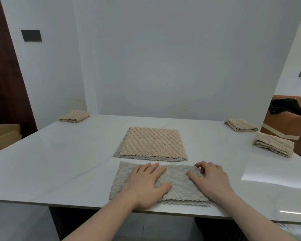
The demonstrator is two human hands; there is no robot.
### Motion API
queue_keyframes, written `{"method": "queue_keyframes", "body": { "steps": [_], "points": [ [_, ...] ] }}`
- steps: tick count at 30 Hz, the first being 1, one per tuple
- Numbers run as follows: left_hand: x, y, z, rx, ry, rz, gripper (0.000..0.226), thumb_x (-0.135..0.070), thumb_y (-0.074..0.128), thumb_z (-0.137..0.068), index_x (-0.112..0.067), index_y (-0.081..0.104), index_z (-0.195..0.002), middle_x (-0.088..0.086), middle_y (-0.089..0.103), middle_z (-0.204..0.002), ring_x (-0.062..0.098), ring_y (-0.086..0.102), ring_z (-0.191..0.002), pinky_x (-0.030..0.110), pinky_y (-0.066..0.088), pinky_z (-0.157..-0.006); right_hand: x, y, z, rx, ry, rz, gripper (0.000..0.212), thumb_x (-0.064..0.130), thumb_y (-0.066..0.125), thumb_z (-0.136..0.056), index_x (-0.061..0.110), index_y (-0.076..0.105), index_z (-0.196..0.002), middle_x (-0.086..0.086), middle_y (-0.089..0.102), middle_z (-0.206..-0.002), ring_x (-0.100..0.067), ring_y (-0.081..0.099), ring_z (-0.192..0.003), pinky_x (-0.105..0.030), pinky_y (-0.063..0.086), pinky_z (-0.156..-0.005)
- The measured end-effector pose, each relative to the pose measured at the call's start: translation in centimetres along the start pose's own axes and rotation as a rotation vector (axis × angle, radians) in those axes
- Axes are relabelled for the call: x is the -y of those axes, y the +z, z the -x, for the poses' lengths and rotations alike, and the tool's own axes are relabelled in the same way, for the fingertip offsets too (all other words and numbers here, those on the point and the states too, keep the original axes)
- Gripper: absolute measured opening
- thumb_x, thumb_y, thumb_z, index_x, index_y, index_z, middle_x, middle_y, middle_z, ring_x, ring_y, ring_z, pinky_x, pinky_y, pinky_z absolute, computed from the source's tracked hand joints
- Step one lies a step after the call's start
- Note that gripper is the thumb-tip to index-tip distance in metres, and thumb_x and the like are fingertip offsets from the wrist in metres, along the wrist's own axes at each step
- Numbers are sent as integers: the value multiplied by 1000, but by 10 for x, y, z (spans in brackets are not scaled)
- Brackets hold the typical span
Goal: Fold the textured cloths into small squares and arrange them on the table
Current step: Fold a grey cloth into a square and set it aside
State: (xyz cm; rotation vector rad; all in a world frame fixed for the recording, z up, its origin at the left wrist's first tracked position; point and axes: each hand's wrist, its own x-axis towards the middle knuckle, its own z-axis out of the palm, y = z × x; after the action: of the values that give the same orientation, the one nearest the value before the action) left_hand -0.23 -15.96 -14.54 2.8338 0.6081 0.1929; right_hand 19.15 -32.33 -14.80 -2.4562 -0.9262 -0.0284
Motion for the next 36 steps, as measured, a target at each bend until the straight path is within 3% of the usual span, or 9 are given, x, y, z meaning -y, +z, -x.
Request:
{"method": "queue_keyframes", "body": {
  "steps": [4, 7, 9, 11, 16, 22, 28, 33, 36],
  "points": [
    [0, -2, -3, 22, 7, 31, 77, -78, 31, -90, -46, 20, -159, -18, 14, -168, 10, 7, -155, 40, 1, -127, -1, -6, -1, 38, 4, -51, 28, 62, 64, -81, 35, 57, -87, 18, 60, -92, -16, 50, -104, -38, 42, -95],
    [12, -16, -10, -15, 16, 303, 67, -70, 51, -89, -44, 42, -151, -16, 36, -159, 10, 28, -149, 39, 22, -125, -3, -8, 0, 18, 27, -166, 23, 51, 70, -78, 30, 60, -74, 14, 65, -80, -17, 59, -93, -37, 48, -87],
    [29, -28, -13, -217, -22, 396, 52, -58, 58, -91, -40, 57, -139, -17, 50, -147, 6, 38, -141, 38, 32, -120, -4, -8, 1, -20, 65, -267, 19, 45, 72, -79, 29, 62, -77, 12, 68, -79, -15, 64, -86, -37, 51, -84],
    [50, -35, -14, -345, -98, 335, 43, -46, 61, -94, -37, 61, -136, -16, 54, -143, 7, 40, -139, 35, 31, -119, -4, -8, 1, -59, 97, -349, 17, 42, 74, -81, 28, 63, -83, 10, 69, -82, -12, 65, -84, -37, 53, -82],
    [84, -17, 2, -281, -201, 197, 52, -55, 55, -92, -32, 59, -139, -15, 57, -142, 10, 46, -133, 31, 36, -114, -6, -6, -1, -91, 134, -436, 21, 37, 77, -84, 30, 61, -94, 6, 70, -83, -11, 66, -81, -36, 52, -79],
    [87, -15, 1, -315, -233, 257, 50, -61, 52, -85, -34, 65, -126, -20, 64, -125, 7, 54, -119, 29, 44, -102, -13, -6, -5, -135, 161, -508, 28, 33, 79, -85, 22, 66, -107, 1, 73, -84, -15, 69, -81, -34, 52, -76],
    [86, -14, 1, -328, -227, 228, 50, -61, 48, -84, -34, 63, -124, -18, 63, -125, 8, 53, -117, 29, 45, -101, -1, -19, -8, 38, 209, -514, 37, 33, 81, -84, 20, 64, -115, -3, 75, -93, -17, 72, -80, -27, 50, -65],
    [87, -13, 2, -327, -220, 229, 47, -62, 47, -84, -35, 63, -119, -18, 63, -122, 9, 53, -115, 31, 46, -99, 15, -53, -14, 244, 256, -542, 38, 20, 81, -87, 17, 63, -120, -4, 74, -99, -19, 73, -87, -26, 55, -66],
    [88, -14, 1, -324, -233, 266, 44, -60, 49, -82, -36, 63, -116, -17, 64, -119, 10, 53, -115, 33, 47, -99, 34, -68, -16, 249, 251, -644, 38, 17, 80, -87, 19, 64, -121, -7, 74, -105, -24, 74, -92, -32, 59, -71]
  ]
}}
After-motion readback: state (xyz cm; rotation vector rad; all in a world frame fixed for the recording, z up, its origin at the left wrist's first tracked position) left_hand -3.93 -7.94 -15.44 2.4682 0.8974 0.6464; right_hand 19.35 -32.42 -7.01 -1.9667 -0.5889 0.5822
